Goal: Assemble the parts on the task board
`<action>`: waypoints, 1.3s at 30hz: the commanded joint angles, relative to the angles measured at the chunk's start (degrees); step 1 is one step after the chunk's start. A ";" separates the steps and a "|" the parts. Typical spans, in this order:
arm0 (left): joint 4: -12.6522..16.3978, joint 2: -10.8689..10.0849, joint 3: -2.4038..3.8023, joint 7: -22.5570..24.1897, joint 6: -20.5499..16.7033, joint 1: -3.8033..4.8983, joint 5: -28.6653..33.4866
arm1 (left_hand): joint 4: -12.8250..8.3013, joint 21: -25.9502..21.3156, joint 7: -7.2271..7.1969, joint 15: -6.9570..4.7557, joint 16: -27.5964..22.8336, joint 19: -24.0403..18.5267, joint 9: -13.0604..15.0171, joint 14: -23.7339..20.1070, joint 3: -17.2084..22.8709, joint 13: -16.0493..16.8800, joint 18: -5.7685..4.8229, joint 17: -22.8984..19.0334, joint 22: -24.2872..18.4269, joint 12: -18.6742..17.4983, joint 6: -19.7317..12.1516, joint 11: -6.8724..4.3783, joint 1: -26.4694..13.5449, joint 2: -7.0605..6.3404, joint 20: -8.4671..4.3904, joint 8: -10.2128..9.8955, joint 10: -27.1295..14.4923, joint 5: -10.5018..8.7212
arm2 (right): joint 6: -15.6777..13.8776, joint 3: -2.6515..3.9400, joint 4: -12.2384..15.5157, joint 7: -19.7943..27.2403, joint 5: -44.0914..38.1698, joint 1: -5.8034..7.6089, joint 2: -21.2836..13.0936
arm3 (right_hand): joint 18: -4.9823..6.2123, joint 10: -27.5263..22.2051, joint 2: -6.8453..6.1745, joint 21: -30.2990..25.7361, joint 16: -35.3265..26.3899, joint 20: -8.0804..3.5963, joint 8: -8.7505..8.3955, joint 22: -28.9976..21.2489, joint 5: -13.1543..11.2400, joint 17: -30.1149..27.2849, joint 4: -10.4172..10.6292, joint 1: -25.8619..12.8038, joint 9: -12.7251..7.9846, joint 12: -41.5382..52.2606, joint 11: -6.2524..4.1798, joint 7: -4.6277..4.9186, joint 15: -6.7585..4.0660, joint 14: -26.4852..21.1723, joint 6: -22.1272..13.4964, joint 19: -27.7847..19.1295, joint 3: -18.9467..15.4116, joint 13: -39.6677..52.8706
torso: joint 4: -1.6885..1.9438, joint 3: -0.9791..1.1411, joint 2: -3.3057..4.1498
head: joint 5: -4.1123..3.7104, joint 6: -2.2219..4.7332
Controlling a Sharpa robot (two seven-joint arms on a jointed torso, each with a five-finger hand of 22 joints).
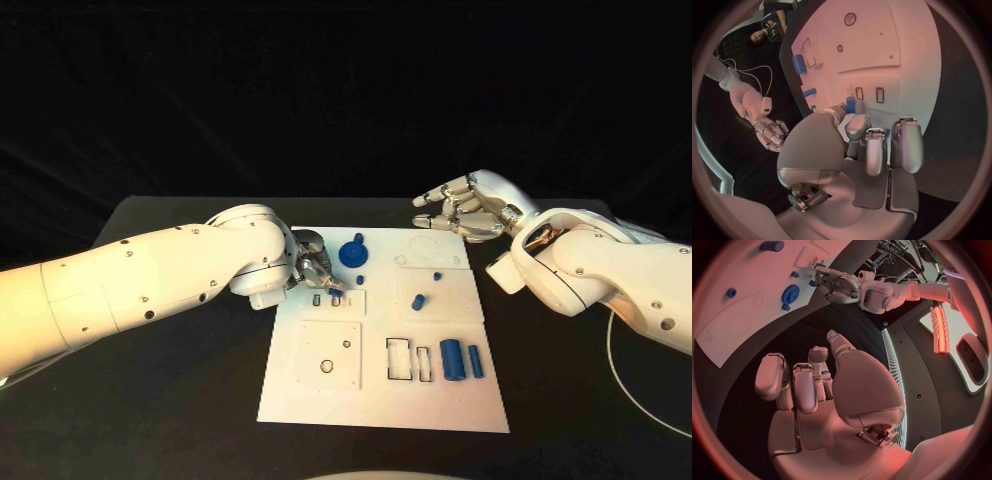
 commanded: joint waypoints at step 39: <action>0.24 -0.30 -0.09 -0.33 6.40 -2.32 -7.13 | -10.13 0.31 -0.53 -0.13 0.17 1.71 1.32 6.01 11.83 0.07 -1.11 15.08 6.19 0.37 -0.12 -0.18 -1.78 -0.93 0.15 1.18 0.33 0.12 | 1.10 -0.04 -0.30 0.93 0.34 -0.13 -0.05 | 0.31 0.06 0.54 -0.30 -0.35 0.06 0.23 -0.08 0.37 -0.05 0.30 0.03 0.04 0.11 -0.10 0.02 0.17 2.73 -0.07 -0.32 -0.36 0.03 | -0.11 -0.02 -0.01 | 0.20 -0.80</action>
